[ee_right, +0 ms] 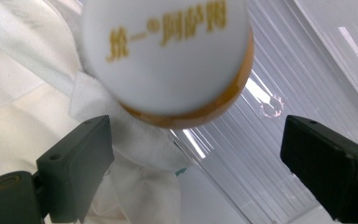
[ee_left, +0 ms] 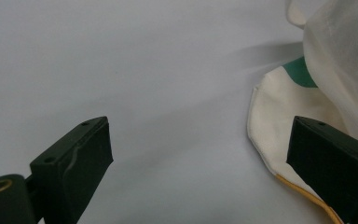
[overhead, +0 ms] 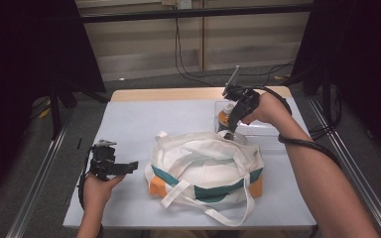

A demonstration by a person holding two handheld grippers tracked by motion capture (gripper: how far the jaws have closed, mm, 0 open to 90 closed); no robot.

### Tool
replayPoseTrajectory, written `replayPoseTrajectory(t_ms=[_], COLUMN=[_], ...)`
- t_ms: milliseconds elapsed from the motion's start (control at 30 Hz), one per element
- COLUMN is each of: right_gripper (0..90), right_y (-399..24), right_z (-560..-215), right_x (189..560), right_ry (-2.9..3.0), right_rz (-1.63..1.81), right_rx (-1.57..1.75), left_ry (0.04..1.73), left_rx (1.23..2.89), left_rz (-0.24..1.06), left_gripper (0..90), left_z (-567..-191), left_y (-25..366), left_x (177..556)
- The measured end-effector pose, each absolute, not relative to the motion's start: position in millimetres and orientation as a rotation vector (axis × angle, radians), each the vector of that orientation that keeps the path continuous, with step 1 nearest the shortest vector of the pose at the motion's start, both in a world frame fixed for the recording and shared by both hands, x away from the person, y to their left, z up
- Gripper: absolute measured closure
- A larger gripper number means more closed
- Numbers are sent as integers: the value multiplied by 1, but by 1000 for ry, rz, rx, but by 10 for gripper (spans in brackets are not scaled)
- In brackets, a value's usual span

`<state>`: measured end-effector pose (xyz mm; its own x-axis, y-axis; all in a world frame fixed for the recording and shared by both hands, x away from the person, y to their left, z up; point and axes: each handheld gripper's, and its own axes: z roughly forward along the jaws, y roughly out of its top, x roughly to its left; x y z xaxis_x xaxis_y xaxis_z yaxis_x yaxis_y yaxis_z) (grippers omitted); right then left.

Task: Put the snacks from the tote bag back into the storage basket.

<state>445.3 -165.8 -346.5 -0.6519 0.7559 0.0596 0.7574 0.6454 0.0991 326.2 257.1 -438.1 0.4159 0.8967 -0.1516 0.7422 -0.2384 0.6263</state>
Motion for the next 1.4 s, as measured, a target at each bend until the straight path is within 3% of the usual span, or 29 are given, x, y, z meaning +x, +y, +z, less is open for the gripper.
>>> replayPoseTrajectory(t_ms=[1400], right_gripper=[103], right_y=[-194], right_z=[-344], right_x=[406], right_ry=[-2898], right_rz=[-150], right_rx=[-1231], left_ry=[1372], left_rx=[2084], left_rz=[317], left_gripper=[65], left_z=[-440], left_y=[255], left_x=[328])
